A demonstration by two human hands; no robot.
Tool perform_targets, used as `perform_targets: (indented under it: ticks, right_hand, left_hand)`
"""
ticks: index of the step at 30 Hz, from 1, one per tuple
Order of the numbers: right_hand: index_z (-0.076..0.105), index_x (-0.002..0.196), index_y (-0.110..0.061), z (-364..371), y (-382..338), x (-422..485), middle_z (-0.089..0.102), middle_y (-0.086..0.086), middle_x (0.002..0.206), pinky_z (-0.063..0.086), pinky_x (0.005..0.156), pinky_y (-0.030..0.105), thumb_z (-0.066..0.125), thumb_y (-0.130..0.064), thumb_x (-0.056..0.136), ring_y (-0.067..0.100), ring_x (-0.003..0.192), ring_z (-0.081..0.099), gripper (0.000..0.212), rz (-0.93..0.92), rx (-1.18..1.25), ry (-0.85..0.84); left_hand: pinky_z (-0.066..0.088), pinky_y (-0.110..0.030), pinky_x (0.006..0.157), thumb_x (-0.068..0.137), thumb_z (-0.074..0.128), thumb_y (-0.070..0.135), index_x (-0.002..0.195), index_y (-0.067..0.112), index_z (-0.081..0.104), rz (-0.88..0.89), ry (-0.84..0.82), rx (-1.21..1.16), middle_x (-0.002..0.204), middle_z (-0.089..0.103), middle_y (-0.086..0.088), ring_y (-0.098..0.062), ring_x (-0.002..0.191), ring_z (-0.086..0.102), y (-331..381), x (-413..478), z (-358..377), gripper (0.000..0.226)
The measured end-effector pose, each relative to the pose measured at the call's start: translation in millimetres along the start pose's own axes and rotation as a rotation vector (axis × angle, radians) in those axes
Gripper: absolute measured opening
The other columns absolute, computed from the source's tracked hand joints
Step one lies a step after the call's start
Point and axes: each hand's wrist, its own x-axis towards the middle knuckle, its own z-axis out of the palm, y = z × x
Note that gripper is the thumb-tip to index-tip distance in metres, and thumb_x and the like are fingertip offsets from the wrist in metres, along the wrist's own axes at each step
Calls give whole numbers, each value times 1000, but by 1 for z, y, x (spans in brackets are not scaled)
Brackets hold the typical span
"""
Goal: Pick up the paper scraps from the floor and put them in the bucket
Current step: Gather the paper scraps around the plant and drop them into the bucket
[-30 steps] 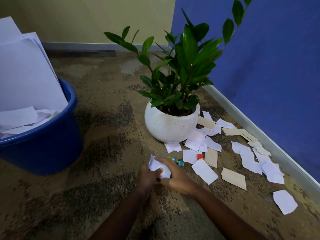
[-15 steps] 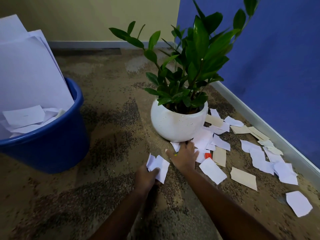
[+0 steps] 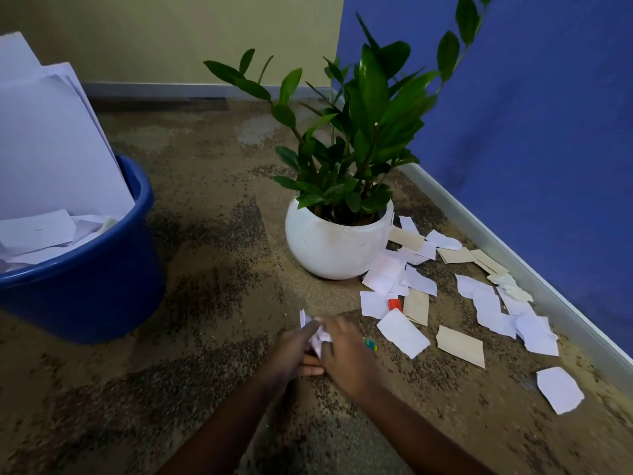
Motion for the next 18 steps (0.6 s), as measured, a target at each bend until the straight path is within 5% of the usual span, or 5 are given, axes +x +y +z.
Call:
perform_targets:
  ticks: [2,5,12,15,18]
  right_hand:
    - [34,143,-18,4,-9,-11,43,4,142,39,98,24,42,-16,93,18,123,47,50,-7,60,-85]
    - [23,148,-23,4,-12,-20,37,1,150,37,101,19,47,-11,90,16,133,42,63,11,236,-214]
    - [46,137,-21,-29,19,-15,37,0,150,28,112,26,50,-15,89,15,137,35,49,60,-23,-2]
    - [29,145,-22,-46,42,-8,19,4,157,18,118,44,56,-46,86,23,146,14,69,360,-184,88]
    - [14,149,-24,-54,50,-6,7,10,159,12,116,60,61,-65,73,33,147,5,98,648,14,17]
  left_hand:
    - [54,-26,67,92,54,37,98,10,68,10,-54,19,83,70,-4,-19,78,66,-2,-1,0,31]
    - [49,-19,55,91,58,30,81,13,65,24,-24,6,66,67,1,-11,60,63,-8,-5,-3,20]
    - [51,-17,36,93,51,-1,122,-14,53,35,75,-14,78,59,-14,-17,47,61,-15,-16,-15,32]
    - [51,-17,36,93,51,0,119,-16,55,57,75,-19,73,59,-13,-8,35,60,-14,-18,-14,30]
    - [48,-16,35,92,52,-2,105,-13,60,60,89,-29,57,60,-13,-13,33,58,-14,-19,-12,19]
